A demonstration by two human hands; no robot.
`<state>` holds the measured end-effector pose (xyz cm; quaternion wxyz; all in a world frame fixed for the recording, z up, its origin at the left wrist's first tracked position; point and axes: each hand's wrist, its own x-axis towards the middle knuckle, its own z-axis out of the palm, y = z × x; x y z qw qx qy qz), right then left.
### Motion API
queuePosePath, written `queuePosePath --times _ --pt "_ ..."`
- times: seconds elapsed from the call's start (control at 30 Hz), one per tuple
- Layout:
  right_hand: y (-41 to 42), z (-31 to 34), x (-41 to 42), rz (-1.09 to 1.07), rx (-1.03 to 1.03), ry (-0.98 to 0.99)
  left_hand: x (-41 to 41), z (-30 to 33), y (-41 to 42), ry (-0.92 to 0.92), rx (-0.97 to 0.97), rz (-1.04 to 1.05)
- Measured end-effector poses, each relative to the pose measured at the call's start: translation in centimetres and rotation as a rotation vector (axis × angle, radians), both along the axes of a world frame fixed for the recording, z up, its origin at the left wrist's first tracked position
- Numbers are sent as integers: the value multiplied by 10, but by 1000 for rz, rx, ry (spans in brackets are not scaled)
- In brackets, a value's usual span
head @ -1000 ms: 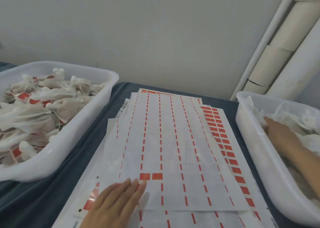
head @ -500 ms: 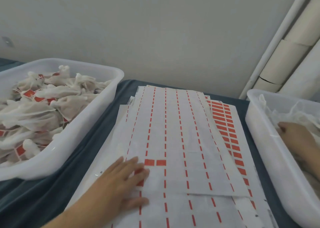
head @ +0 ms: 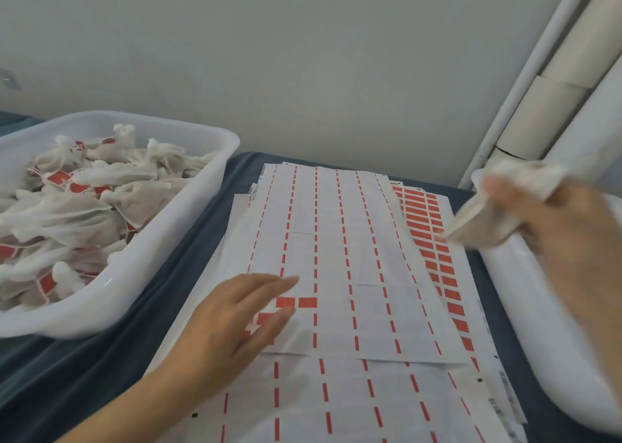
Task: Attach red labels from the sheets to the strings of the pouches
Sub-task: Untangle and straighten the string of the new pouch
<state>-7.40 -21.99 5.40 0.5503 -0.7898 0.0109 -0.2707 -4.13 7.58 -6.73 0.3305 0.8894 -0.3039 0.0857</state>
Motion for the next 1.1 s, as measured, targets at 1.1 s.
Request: queuePosePath --times 1.1 --pt "99 -111 -1 151 194 129 3 -3 -59 223 -441 -131"
